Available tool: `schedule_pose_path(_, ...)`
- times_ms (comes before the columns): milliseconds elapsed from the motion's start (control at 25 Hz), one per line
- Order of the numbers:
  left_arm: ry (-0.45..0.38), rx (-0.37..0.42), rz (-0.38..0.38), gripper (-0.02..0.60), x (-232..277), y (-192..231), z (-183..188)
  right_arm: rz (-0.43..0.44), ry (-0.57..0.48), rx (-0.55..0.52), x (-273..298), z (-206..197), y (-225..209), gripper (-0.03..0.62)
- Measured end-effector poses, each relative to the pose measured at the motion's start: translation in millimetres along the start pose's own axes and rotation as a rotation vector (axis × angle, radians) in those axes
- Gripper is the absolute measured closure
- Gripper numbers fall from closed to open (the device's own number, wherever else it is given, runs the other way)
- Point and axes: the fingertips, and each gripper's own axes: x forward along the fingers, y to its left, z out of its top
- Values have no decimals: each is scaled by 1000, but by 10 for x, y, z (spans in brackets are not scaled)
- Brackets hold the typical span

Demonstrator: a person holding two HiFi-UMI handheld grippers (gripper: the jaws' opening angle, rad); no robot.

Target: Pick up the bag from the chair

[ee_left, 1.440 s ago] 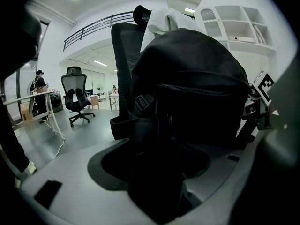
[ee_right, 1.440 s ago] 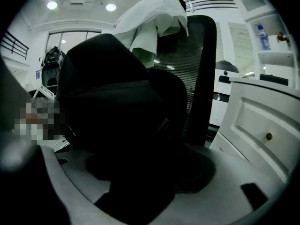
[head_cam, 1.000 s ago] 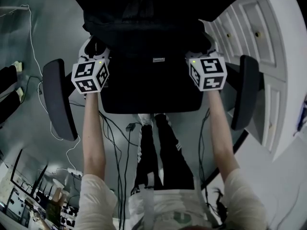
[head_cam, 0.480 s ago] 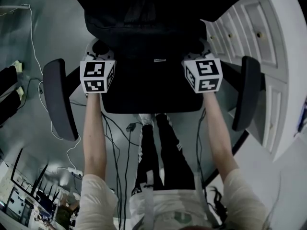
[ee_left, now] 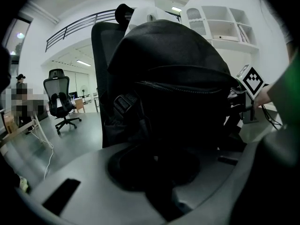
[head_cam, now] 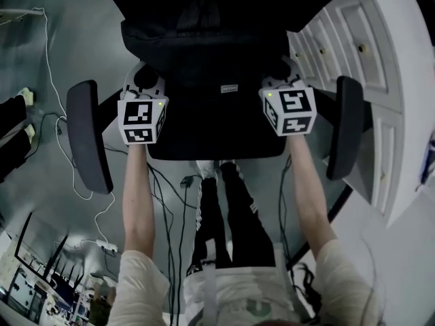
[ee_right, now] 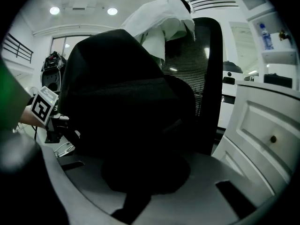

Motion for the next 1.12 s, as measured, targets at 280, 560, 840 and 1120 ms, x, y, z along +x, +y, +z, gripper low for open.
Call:
schedule_pose_path(280,-40,8,3,517,-308,-83,283,-24,-44,8,-323,201,37,568)
schedule_pose_path(560,-92,31,16,517,-740,-112,734,-51,-95,2,-784,621,88,568)
schedule_pose_path(840,-146,46,51,517,-1278,-27,1352,-84,-157,-11,-1276,1312,160,568)
schedule_pose_path(1120,-192,17,114,517,-2161,-142,1998,-95,-223,-6,-2095,1964,336,568)
